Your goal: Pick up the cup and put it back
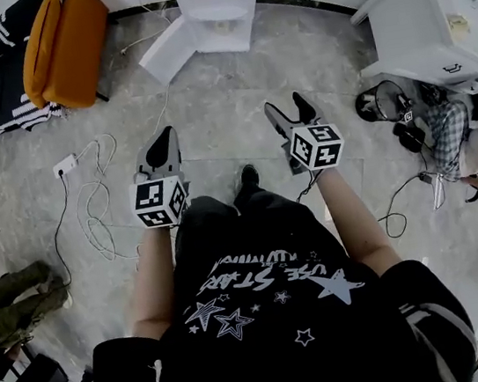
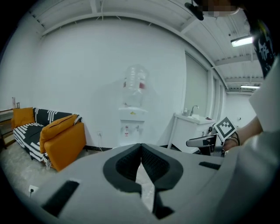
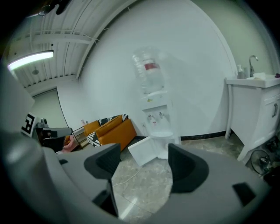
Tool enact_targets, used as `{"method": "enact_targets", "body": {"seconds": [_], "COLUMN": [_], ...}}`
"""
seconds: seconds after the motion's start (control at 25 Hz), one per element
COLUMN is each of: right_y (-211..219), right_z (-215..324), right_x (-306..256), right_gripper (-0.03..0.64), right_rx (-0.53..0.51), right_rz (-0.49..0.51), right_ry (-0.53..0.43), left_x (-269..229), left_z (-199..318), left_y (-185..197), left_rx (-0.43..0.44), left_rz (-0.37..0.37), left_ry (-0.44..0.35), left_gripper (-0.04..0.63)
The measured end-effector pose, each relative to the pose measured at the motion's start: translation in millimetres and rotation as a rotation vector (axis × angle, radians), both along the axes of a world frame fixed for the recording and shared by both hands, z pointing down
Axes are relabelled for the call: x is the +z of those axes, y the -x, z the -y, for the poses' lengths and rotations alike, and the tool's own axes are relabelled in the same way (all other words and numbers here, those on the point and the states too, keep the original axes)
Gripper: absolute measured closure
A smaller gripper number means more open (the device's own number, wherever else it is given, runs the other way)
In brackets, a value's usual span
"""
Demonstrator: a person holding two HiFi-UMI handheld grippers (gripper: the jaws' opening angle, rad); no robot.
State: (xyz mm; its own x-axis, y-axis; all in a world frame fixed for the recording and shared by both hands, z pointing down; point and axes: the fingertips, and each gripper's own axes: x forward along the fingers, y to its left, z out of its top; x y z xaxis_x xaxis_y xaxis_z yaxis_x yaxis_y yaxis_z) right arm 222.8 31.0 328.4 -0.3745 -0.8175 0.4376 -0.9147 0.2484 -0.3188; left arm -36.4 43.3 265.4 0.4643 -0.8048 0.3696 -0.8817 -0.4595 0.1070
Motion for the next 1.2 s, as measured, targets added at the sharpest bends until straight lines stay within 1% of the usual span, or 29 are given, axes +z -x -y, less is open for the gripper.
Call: {"method": "enact_targets", "body": {"seconds": [0.2, 0.32, 0.48, 0.56, 0.76, 0.96, 1.04, 1.12, 1.2], "right_y": [2, 5, 6, 4, 8, 14, 18, 22, 25], "right_z": [44, 65, 112, 137, 200, 268, 296, 320, 344], "right_x": [32, 63, 104, 128, 201, 294, 332, 370, 406], "right_gripper": [0.287, 0.288, 0.302, 0.311, 0.345, 0.382, 0.396, 0.409, 0.414], "right_rx": [-0.056, -0.078, -0.039, -0.010, 0.038, 0.080, 0.095, 0.104, 0.100], "right_rz": [-0.028, -0.070, -0.117, -0.136, -0.139, -0.142, -0.144, -0.154, -0.174], "right_ry": [0.047, 0.083, 0.098, 0.105, 0.132, 0.147, 0.143, 0.137, 0.132], "left_x": [12, 39, 81, 105, 179, 271, 313, 356, 393], "left_z": [40, 65, 117, 143, 200, 252, 271, 286, 303], "left_y": [3, 6, 1, -1, 3, 12, 15, 19, 23], "left_rx": [-0.057, -0.080, -0.058, -0.056, -0.063, -0.062, -0.040, -0.018, -0.013], "left_rz": [0.006, 0.011, 0.024, 0.018, 0.006, -0.031, -0.026, -0.004, 0.010], "left_ry": [0.003, 0.029, 0.026, 0.027, 0.049, 0.078, 0.093, 0.106, 0.111], "left_gripper": [0.586, 0.586, 0.586, 0.586, 0.586, 0.586, 0.586, 0.586, 0.586]}}
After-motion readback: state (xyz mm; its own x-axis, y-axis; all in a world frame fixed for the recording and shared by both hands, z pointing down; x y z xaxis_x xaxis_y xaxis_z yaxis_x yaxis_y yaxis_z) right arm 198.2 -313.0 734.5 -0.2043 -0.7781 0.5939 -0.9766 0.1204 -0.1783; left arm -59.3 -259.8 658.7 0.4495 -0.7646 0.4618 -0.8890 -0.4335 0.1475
